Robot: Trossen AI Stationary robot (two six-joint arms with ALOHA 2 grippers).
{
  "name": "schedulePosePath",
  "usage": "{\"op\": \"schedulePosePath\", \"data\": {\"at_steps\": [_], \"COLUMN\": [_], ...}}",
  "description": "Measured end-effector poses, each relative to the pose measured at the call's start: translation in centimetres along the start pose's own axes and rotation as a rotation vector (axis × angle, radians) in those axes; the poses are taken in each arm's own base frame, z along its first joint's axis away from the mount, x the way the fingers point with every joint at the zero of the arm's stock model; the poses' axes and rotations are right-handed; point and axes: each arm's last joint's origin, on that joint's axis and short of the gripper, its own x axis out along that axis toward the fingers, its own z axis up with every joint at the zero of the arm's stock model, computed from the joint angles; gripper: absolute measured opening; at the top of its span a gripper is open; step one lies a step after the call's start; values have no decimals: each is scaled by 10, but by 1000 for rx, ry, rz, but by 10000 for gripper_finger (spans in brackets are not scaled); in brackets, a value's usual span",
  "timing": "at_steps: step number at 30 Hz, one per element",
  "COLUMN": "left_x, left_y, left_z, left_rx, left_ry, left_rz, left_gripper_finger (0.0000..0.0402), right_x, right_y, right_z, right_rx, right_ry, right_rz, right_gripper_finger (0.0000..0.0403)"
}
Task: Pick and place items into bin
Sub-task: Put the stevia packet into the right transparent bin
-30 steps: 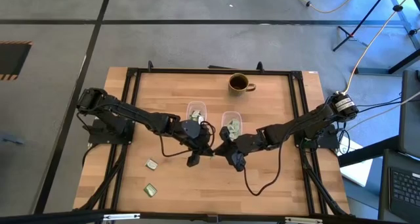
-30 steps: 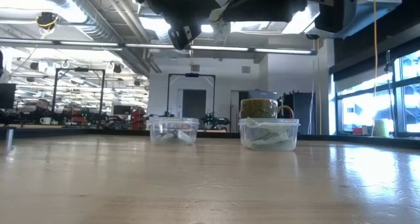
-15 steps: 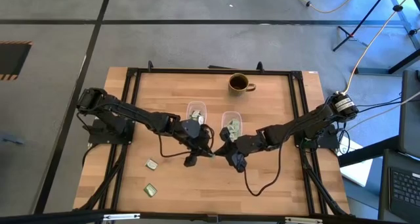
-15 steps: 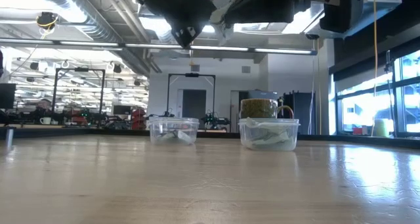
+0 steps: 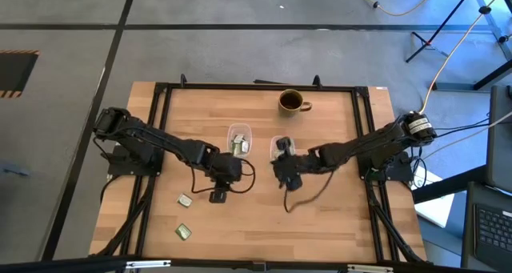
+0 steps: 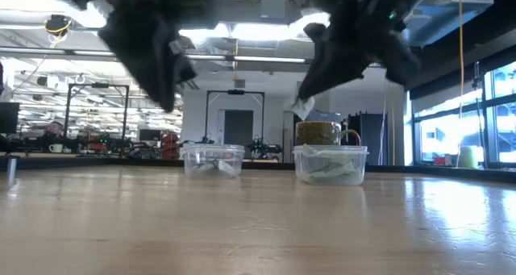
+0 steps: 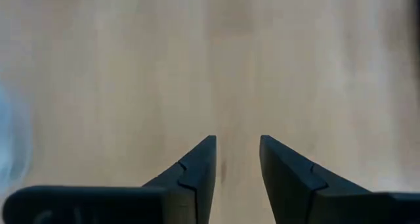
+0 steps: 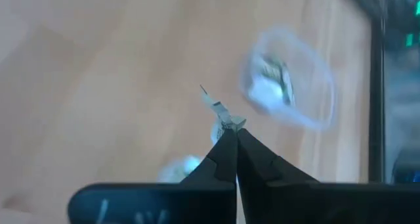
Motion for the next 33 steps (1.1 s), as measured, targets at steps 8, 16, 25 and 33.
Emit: {"op": "schedulePosePath", "data": {"at_steps": [8, 16, 25, 33], "left_x": [1, 1, 1, 1], "left_y": [-7, -12, -11, -11], "left_z": [-14, -15, -15, -15], "left_rx": [-83, -67, -67, -67], "left_ry": [95, 100, 99, 100], "left_rz": [117, 111, 114, 119], "left_gripper_finger": [100, 98, 98, 98], "right_x": [24, 26, 31, 51], "right_y": [-16, -11, -2, 7], "right_z": [-38, -46, -54, -63], "right_rx": [110, 184, 160, 112], "right_ry": [154, 164, 246, 331], "right_rz": [-21, 62, 116, 88], "right_gripper_finger": [0, 0, 0, 0]}}
